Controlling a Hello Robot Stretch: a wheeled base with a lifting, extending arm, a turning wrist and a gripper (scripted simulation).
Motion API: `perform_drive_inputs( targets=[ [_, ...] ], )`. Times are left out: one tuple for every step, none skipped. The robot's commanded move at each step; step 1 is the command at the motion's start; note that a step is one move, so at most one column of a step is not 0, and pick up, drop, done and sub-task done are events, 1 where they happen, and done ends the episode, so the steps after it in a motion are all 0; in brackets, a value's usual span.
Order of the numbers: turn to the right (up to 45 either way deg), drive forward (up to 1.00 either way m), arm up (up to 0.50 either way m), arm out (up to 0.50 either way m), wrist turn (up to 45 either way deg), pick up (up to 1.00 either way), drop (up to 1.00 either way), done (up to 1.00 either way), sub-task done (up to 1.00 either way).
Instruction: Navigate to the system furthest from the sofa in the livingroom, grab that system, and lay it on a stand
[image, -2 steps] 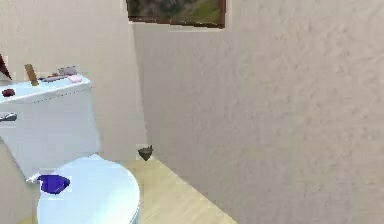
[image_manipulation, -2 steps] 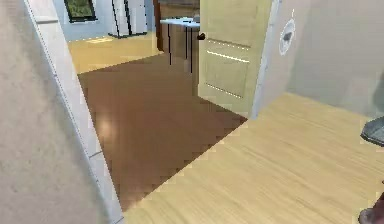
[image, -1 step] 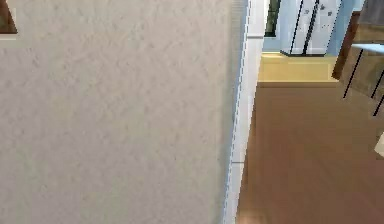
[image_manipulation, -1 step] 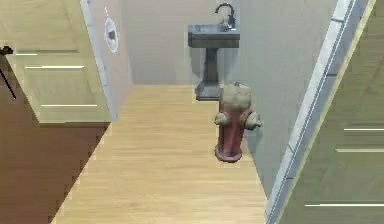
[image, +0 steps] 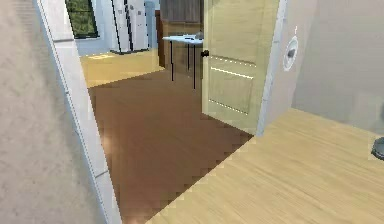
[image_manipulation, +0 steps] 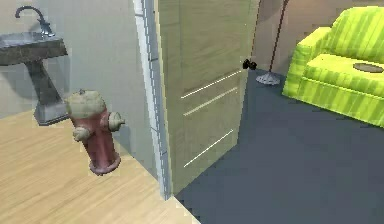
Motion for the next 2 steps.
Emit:
perform_drive_inputs(
  targets=[
    [15.0,0.00,0.00,0.00,0.0,0.00,0.00,0.00,0.00],
    [0.0,1.00,0.00,0.00,0.0,0.00,0.00,0.00,0.00]
  ],
)
